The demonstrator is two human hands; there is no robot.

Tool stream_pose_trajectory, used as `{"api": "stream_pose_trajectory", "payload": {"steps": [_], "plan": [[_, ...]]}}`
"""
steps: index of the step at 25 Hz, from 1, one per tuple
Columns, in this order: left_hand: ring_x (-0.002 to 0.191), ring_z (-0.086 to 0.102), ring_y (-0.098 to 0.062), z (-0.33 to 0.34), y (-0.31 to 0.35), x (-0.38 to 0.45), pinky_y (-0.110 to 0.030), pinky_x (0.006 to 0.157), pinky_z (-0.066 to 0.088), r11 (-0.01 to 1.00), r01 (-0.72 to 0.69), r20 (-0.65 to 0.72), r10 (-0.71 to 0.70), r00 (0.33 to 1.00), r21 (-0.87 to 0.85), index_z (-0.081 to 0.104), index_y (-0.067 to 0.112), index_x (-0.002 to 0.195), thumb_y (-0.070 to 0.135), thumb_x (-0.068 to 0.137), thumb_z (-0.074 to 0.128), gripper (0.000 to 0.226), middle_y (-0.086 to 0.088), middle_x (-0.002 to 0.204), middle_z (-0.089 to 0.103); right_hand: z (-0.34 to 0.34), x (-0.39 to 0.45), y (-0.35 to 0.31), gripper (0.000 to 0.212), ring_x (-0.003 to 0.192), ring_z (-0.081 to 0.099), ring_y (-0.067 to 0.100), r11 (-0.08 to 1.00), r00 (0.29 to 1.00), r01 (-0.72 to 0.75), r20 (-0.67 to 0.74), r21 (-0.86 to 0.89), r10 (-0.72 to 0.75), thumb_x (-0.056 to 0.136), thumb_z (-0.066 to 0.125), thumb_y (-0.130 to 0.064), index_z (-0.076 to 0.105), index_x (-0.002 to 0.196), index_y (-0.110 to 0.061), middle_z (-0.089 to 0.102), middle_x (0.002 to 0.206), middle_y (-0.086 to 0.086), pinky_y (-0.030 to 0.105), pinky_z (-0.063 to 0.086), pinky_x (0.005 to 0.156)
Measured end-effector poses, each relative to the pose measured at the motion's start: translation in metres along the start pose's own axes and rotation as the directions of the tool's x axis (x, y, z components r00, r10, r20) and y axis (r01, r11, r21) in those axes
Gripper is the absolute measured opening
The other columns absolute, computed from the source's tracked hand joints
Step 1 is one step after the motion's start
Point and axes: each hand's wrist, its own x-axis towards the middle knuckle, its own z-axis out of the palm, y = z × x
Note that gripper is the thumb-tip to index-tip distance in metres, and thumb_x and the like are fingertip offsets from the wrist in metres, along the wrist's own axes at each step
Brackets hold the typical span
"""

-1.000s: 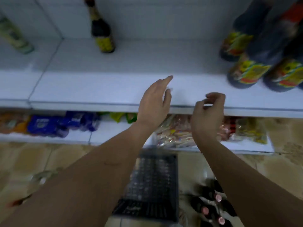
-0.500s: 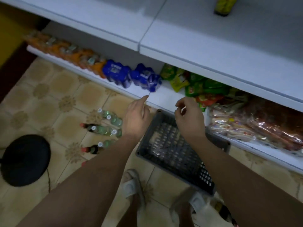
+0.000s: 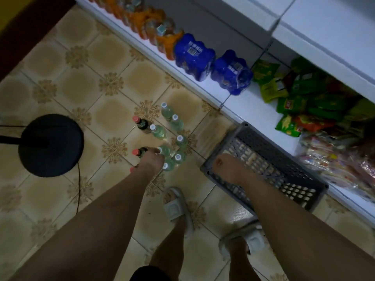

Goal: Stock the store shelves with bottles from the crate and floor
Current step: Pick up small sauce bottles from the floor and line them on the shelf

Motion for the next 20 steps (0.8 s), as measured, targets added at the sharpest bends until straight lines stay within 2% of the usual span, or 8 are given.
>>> {"api": "stream_pose_trajectory", "payload": {"steps": [1, 4, 6, 8, 10, 12, 16, 20], "plan": [[0.101, 0.063, -0.039, -0.001, -0.008, 0.006, -0.036, 0.081, 0.054, 1.0, 0.003, 0.021, -0.003, 1.0, 0.025, 0.053, 0.004, 0.131, 0.013, 0.094, 0.047, 0.039, -0.023, 0.117, 0.062, 0.006, 0.006, -0.008, 0.027, 0.071, 0.034, 0.024, 1.0, 1.0, -0.013, 0.021, -0.006, 0.013, 0.102, 0.041, -0.015, 0.039, 0.075, -0.014, 0.039, 0.074, 0.011, 0.036, 0.029, 0.066], [0.068, 0.057, -0.02, -0.003, -0.027, 0.025, -0.026, 0.054, 0.043, 0.997, 0.025, 0.042, -0.028, 0.999, 0.074, 0.056, 0.008, 0.127, 0.013, 0.091, 0.049, 0.037, -0.012, 0.097, 0.061, 0.027, 0.034, -0.03, 0.02, 0.066, 0.038, 0.021, 0.999, 0.998, -0.027, 0.054, -0.033, 0.029, 0.102, 0.042, -0.019, 0.043, 0.082, -0.016, 0.042, 0.075, 0.005, 0.035, 0.035, 0.065], [0.062, 0.05, -0.012, 0.003, -0.041, 0.037, -0.022, 0.052, 0.037, 0.991, 0.052, 0.026, -0.056, 0.998, 0.122, 0.056, 0.016, 0.128, 0.02, 0.091, 0.054, 0.037, -0.006, 0.098, 0.059, 0.043, 0.057, -0.039, 0.011, 0.072, 0.045, 0.02, 0.999, 0.995, -0.042, 0.091, -0.029, 0.045, 0.1, 0.049, -0.019, 0.047, 0.091, -0.012, 0.048, 0.083, 0.006, 0.033, 0.039, 0.067], [0.072, 0.055, -0.016, 0.016, -0.059, 0.055, -0.026, 0.066, 0.046, 0.984, 0.037, 0.037, -0.044, 0.998, 0.173, 0.052, 0.017, 0.132, 0.024, 0.091, 0.057, 0.042, -0.006, 0.107, 0.061, 0.062, 0.087, -0.041, 0.013, 0.086, 0.052, 0.025, 0.998, 0.992, -0.048, 0.118, -0.051, 0.053, 0.097, 0.053, -0.019, 0.052, 0.104, -0.008, 0.054, 0.099, 0.01, 0.036, 0.044, 0.075], [0.095, 0.061, -0.027, 0.03, -0.077, 0.076, -0.034, 0.085, 0.051, 0.966, 0.016, 0.059, -0.033, 0.998, 0.257, 0.044, 0.018, 0.137, 0.024, 0.089, 0.059, 0.051, -0.011, 0.121, 0.061, 0.081, 0.115, -0.04, 0.027, 0.092, 0.054, 0.027, 0.995, 0.996, 0.001, 0.084, -0.101, 0.008, 0.095, 0.056, -0.022, 0.051, 0.117, -0.008, 0.055, 0.104, 0.01, 0.036, 0.045, 0.077], [0.107, 0.06, -0.032, 0.046, -0.095, 0.097, -0.041, 0.091, 0.051, 0.956, 0.002, 0.058, -0.02, 0.998, 0.292, 0.037, 0.019, 0.142, 0.023, 0.087, 0.063, 0.061, -0.012, 0.126, 0.059, 0.103, 0.144, -0.036, 0.043, 0.102, 0.057, 0.029, 0.989, 0.998, 0.058, 0.041, -0.139, -0.053, 0.093, 0.061, -0.026, 0.045, 0.131, -0.012, 0.059, 0.115, 0.01, 0.035, 0.047, 0.081], [0.106, 0.061, -0.034, 0.07, -0.123, 0.125, -0.045, 0.087, 0.053, 0.983, -0.022, 0.039, 0.016, 0.999, 0.184, 0.028, 0.024, 0.148, 0.026, 0.084, 0.07, 0.076, -0.01, 0.128, 0.057, 0.138, 0.19, -0.028, 0.074, 0.124, 0.054, 0.032, 0.975, 0.996, 0.09, 0.007, -0.204, -0.09, 0.091, 0.066, -0.029, 0.024, 0.151, -0.017, 0.053, 0.141, 0.01, 0.04, 0.047, 0.094], [0.103, 0.063, -0.031, 0.09, -0.137, 0.147, -0.037, 0.078, 0.05, 0.97, -0.081, 0.019, 0.079, 0.997, 0.23, 0.025, 0.025, 0.147, 0.033, 0.084, 0.07, 0.078, -0.009, 0.116, 0.067, 0.156, 0.213, -0.019, 0.069, 0.121, 0.057, 0.031, 0.955, 0.988, 0.121, -0.058, -0.272, -0.141, 0.092, 0.065, -0.029, 0.027, 0.15, -0.025, 0.056, 0.138, 0.009, 0.036, 0.046, 0.087]]}}
